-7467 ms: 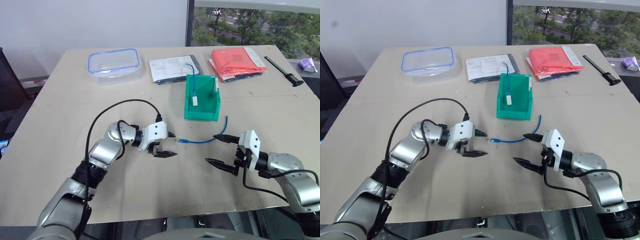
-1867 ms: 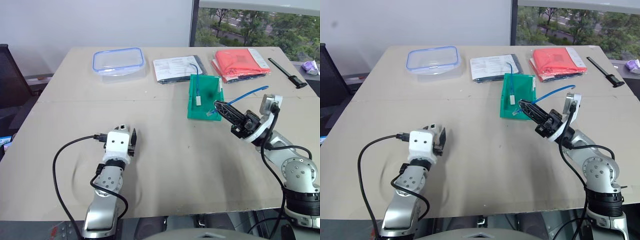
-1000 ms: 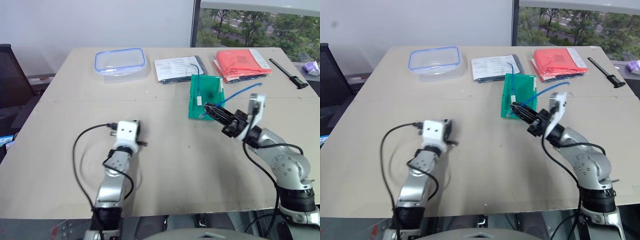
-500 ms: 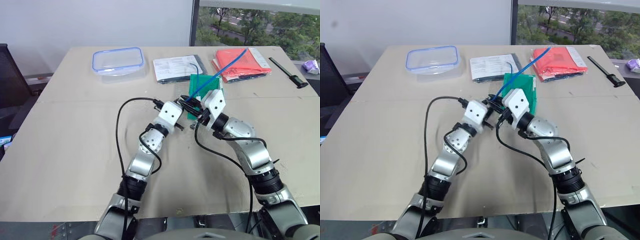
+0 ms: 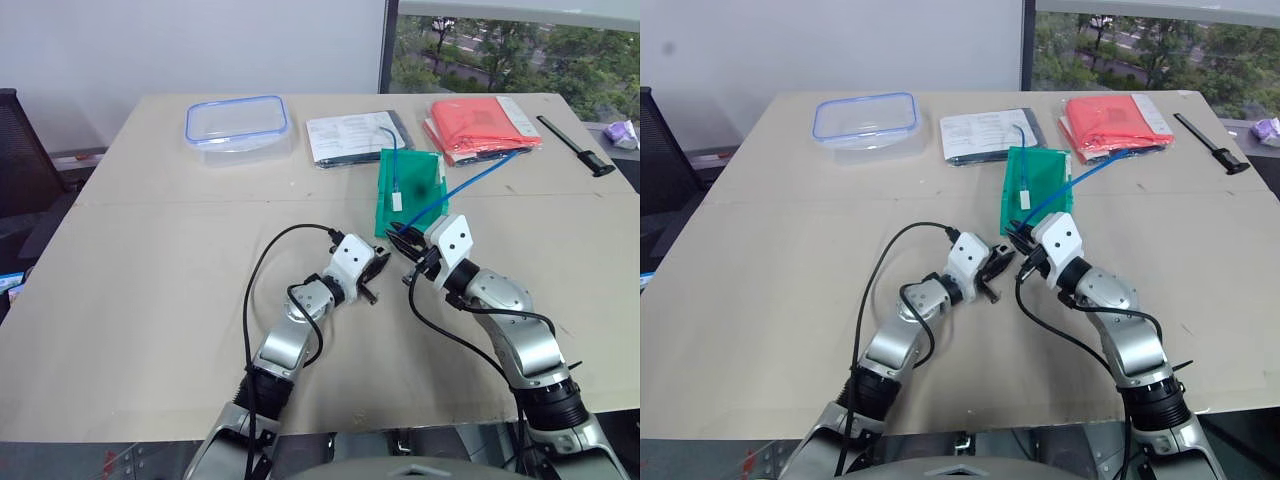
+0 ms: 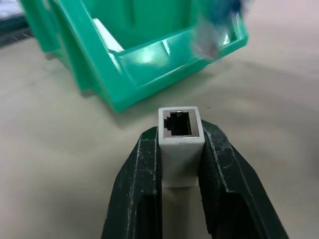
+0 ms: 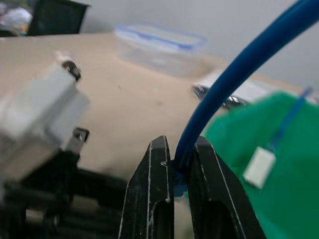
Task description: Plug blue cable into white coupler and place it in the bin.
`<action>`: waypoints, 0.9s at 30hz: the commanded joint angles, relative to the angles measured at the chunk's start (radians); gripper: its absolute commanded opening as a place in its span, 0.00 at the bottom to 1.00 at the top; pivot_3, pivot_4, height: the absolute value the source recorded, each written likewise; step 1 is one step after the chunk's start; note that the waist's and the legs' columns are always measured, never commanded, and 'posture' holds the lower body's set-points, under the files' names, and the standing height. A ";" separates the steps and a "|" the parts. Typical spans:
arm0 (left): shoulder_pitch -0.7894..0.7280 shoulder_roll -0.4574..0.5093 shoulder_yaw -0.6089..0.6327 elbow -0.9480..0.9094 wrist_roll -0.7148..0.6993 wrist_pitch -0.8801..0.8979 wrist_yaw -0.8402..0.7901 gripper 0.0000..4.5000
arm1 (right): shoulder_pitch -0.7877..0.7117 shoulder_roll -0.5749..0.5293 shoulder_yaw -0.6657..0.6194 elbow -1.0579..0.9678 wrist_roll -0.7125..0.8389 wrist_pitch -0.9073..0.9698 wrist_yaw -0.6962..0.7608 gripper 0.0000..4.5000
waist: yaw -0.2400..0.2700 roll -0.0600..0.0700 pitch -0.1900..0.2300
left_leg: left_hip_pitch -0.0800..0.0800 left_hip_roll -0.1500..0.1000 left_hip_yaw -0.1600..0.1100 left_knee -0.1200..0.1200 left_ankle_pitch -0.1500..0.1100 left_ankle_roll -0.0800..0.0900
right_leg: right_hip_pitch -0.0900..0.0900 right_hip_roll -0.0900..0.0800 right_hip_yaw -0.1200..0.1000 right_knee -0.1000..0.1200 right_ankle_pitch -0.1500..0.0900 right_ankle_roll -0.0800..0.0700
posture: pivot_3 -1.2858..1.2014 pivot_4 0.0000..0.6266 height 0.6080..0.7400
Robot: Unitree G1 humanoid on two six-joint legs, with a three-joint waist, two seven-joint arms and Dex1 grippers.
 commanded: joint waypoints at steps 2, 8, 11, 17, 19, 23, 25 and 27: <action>-0.003 -0.007 -0.012 0.037 -0.034 -0.009 -0.055 0.09 | 0.006 0.012 0.007 -0.085 -0.024 0.099 -0.054 0.00 | 0.001 0.000 0.000 | 0.000 0.000 0.000 0.000 0.000 0.000 | 0.000 0.000 0.000 0.000 0.000 0.000 | 0.52 0.24 0.98; 0.016 0.015 -0.035 0.086 0.025 -0.120 -0.042 0.09 | 0.041 0.058 0.044 -0.113 -0.069 0.117 -0.108 0.00 | 0.003 0.000 0.000 | -0.001 0.000 0.000 0.000 0.000 0.000 | 0.000 0.000 0.000 0.000 0.000 0.000 | 0.52 0.24 0.98; 0.041 0.007 -0.035 0.094 0.042 -0.183 -0.010 0.09 | 0.075 0.071 0.058 -0.128 -0.094 0.101 -0.131 0.00 | 0.002 0.000 -0.001 | -0.001 0.000 0.000 0.000 0.000 0.000 | 0.000 -0.001 0.000 0.000 0.000 0.000 | 0.52 0.24 0.98; 0.121 0.005 -0.064 0.054 0.066 -0.239 0.013 0.09 | 0.148 0.083 0.060 -0.192 -0.106 0.072 -0.148 0.00 | 0.001 0.002 -0.002 | 0.000 0.001 0.000 0.000 0.000 0.000 | 0.000 -0.001 0.000 0.000 0.000 0.000 | 0.52 0.24 0.98; 0.148 0.007 -0.077 0.033 0.081 -0.248 0.021 0.09 | 0.169 0.081 0.066 -0.218 -0.112 0.065 -0.149 0.00 | 0.002 0.002 -0.003 | 0.000 0.000 0.000 0.000 0.000 0.000 | 0.000 -0.001 0.000 0.000 0.000 0.000 | 0.52 0.24 0.98; 0.184 0.001 -0.087 -0.005 0.104 -0.240 0.054 0.09 | 0.191 0.084 0.080 -0.254 -0.127 0.059 -0.153 0.00 | 0.001 0.002 -0.003 | 0.000 0.001 0.000 0.000 0.000 0.000 | 0.000 -0.001 0.000 0.000 -0.001 -0.001 | 0.52 0.24 0.98; 0.196 -0.005 -0.088 -0.012 0.114 -0.225 0.077 0.09 | 0.200 0.071 0.100 -0.248 -0.147 0.058 -0.145 0.00 | 0.001 0.002 -0.003 | 0.000 0.001 0.000 0.000 0.000 0.000 | 0.000 -0.001 0.000 -0.001 -0.001 -0.002 | 0.52 0.24 0.98; 0.215 -0.006 -0.091 -0.022 0.119 -0.214 0.089 0.09 | 0.208 0.068 0.113 -0.248 -0.158 0.052 -0.146 0.00 | 0.001 0.002 -0.003 | 0.000 0.001 0.000 0.000 0.000 0.000 | 0.000 -0.001 0.000 -0.001 -0.002 -0.002 | 0.52 0.24 0.98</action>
